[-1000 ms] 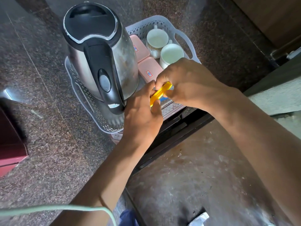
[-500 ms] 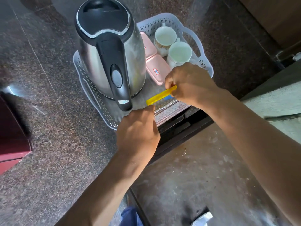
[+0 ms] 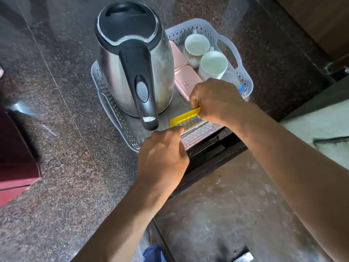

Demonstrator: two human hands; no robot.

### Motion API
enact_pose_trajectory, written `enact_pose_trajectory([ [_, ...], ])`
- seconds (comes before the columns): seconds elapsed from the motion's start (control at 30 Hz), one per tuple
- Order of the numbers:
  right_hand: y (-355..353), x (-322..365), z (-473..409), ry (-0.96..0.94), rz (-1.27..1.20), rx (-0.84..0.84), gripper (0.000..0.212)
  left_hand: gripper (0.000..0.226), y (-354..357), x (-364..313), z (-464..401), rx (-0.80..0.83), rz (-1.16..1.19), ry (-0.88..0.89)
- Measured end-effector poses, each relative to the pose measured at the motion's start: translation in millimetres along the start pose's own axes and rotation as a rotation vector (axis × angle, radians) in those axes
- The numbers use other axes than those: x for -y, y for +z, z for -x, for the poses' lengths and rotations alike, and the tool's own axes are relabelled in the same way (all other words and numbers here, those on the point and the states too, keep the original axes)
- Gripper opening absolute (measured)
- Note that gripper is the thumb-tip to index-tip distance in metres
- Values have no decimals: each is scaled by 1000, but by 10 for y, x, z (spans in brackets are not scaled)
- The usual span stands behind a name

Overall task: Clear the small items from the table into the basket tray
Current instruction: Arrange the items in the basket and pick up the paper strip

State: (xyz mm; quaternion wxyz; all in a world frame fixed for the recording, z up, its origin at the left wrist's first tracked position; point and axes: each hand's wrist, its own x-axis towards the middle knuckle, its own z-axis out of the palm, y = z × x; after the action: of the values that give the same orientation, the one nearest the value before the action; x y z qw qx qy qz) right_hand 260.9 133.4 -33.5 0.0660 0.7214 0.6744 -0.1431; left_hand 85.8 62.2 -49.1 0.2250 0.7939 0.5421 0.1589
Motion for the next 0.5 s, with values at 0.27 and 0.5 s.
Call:
enact_pose_trajectory([
  [0.27,-268,-108,300,17,-147,-26,41,46,-102,-270,42,15,180,-138],
  [0.5,-407,-368,1186,153,-356,-303,33,36,76,-578,229,-38,505,129],
])
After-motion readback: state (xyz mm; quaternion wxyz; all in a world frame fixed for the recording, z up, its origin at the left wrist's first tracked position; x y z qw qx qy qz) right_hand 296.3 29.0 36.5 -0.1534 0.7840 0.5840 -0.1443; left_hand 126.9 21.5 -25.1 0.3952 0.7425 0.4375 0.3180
